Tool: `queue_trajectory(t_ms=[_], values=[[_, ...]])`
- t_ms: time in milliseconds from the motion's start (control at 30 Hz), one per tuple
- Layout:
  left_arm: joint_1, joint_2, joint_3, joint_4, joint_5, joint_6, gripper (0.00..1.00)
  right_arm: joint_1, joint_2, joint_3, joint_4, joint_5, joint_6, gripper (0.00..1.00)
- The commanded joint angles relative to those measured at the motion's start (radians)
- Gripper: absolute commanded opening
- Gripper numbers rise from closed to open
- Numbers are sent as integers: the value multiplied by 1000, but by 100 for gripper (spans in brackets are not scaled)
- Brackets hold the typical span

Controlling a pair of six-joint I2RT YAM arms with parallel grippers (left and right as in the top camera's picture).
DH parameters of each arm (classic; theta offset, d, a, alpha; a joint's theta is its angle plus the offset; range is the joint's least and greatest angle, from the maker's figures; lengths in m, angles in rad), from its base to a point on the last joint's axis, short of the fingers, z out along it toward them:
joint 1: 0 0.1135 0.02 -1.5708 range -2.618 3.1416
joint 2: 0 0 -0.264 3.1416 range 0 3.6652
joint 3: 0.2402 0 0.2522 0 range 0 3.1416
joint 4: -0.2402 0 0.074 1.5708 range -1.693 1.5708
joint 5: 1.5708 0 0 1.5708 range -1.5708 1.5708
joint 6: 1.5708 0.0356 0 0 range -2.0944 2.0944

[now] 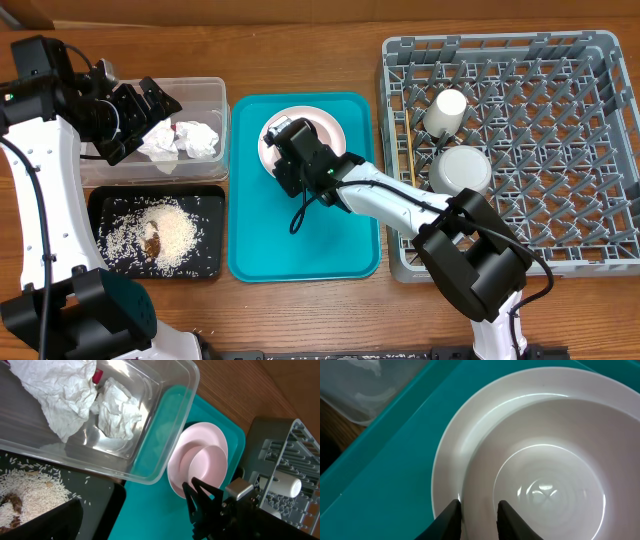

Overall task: Sort waste into correct bins and load items into the dishwasher
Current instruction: 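Lower the right gripper and grasp the rim of the pink bowl, then lift the pink bowl and carry it to the rack's upper right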

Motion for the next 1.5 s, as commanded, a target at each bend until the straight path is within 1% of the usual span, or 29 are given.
queue_trajectory(t_ms=[0, 133, 367, 500, 667, 767, 900, 1100, 1267, 1367, 1467], values=[[-6, 5, 22, 1, -6, -13, 100, -2, 8, 23, -9, 57, -1, 27], [-6, 5, 22, 1, -6, -13, 100, -2, 8, 23, -15, 96, 0, 26], [-6, 5, 22, 1, -6, -13, 100, -2, 8, 25, -12, 97, -1, 24], [-6, 5, 22, 1, -6, -13, 100, -2, 4, 25, -12, 97, -1, 22], [-6, 5, 22, 1, -6, -13, 100, -2, -11, 25, -16, 96, -1, 13], [-6, 5, 22, 1, -6, -13, 100, -2, -29, 25, -16, 96, -1, 4], [-6, 5, 22, 1, -6, -13, 100, -2, -62, 25, -21, 96, -1, 4], [-6, 5, 22, 1, -6, -13, 100, -3, -161, 25, -70, 96, 0, 4], [-6, 5, 22, 1, -6, -13, 100, -10, -296, 25, -123, 95, 11, 4], [-6, 5, 22, 1, -6, -13, 100, -50, -405, 25, -181, 77, 54, 4], [-6, 5, 22, 1, -6, -13, 100, -115, -493, 25, -231, 24, 60, 4]])
